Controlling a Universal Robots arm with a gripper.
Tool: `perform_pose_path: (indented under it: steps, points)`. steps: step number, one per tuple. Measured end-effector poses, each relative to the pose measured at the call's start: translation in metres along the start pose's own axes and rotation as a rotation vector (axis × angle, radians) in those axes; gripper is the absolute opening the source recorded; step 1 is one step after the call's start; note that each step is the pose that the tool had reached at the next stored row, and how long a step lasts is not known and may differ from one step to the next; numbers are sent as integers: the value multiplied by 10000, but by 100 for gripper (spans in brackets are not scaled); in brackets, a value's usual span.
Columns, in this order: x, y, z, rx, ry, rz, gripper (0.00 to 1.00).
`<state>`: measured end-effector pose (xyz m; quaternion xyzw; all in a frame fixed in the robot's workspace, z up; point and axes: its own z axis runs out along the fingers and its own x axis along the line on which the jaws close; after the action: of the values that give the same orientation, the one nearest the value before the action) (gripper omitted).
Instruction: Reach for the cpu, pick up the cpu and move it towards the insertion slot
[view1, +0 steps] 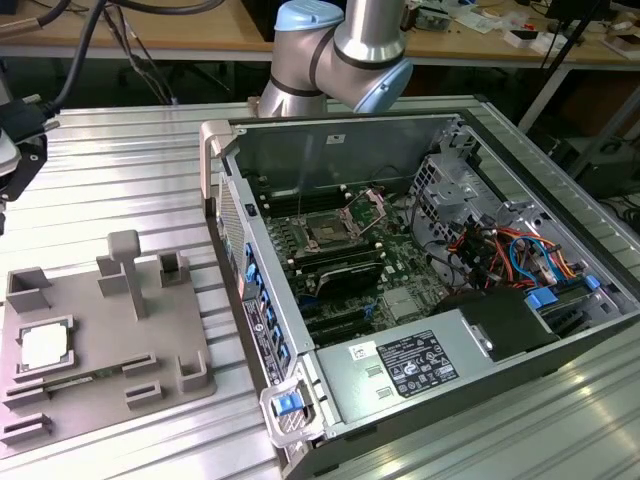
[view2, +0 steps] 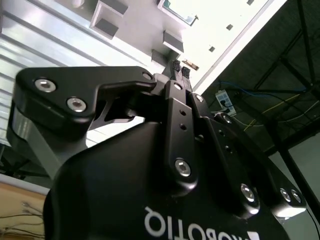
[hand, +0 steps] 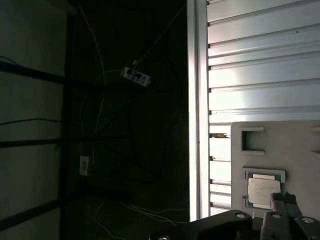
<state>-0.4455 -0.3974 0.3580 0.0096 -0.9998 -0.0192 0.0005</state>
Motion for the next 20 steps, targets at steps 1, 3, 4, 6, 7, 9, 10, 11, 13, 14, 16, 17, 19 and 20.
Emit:
perform_pose_path:
  steps: [1, 3, 4, 6, 7, 9, 10, 11, 13, 14, 16, 17, 19, 20]
  points:
    - [2, -8, 0, 0, 1, 0, 11]
    - [3, -10, 0, 0, 0, 0, 11]
    - [4, -10, 0, 0, 0, 0, 11]
    - [4, -10, 0, 0, 0, -1, 11]
    - [4, -10, 0, -1, 0, 0, 11]
    - [5, -10, 0, 0, 0, 0, 11]
    - [5, -10, 1, 0, 0, 0, 11]
    - [6, -14, 7, -2, -2, 1, 11]
    - [5, -26, 17, -1, -1, 0, 11]
    - [5, -32, 23, -1, -1, 0, 11]
    - [6, -41, 28, 1, 1, 0, 17]
    - [6, -41, 28, 1, 2, 1, 24]
    - [5, -42, 29, 0, 0, 0, 30]
    - [5, -42, 30, 0, 1, 0, 30]
